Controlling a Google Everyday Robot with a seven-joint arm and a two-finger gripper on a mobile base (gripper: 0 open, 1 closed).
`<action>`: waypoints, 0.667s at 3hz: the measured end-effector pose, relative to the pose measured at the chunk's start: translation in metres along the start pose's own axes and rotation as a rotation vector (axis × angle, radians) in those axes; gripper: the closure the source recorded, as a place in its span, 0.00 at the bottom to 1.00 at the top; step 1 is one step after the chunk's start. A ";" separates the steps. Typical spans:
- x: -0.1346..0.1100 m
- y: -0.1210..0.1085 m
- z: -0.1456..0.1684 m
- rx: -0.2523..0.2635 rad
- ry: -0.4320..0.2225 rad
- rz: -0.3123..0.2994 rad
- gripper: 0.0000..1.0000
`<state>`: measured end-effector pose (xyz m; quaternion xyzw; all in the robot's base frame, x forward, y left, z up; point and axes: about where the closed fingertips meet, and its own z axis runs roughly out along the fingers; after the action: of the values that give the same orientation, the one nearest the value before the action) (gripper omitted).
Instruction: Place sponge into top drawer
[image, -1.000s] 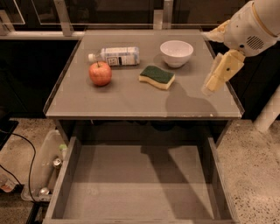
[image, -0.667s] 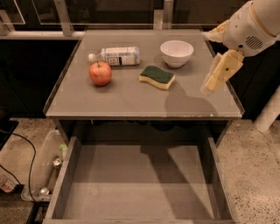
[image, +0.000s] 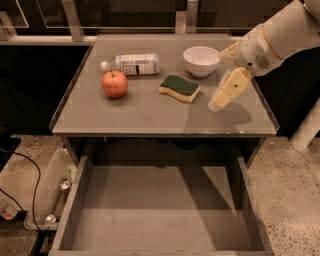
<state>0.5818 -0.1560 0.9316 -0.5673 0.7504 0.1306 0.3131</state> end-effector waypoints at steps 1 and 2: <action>0.005 -0.013 0.032 -0.057 -0.092 0.098 0.00; 0.010 -0.020 0.062 -0.120 -0.171 0.195 0.00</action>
Offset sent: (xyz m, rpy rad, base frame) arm 0.0566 0.0262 -0.0767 0.3837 0.2334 -0.0854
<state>0.6188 -0.1359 0.8807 -0.4963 0.7632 0.2531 0.3273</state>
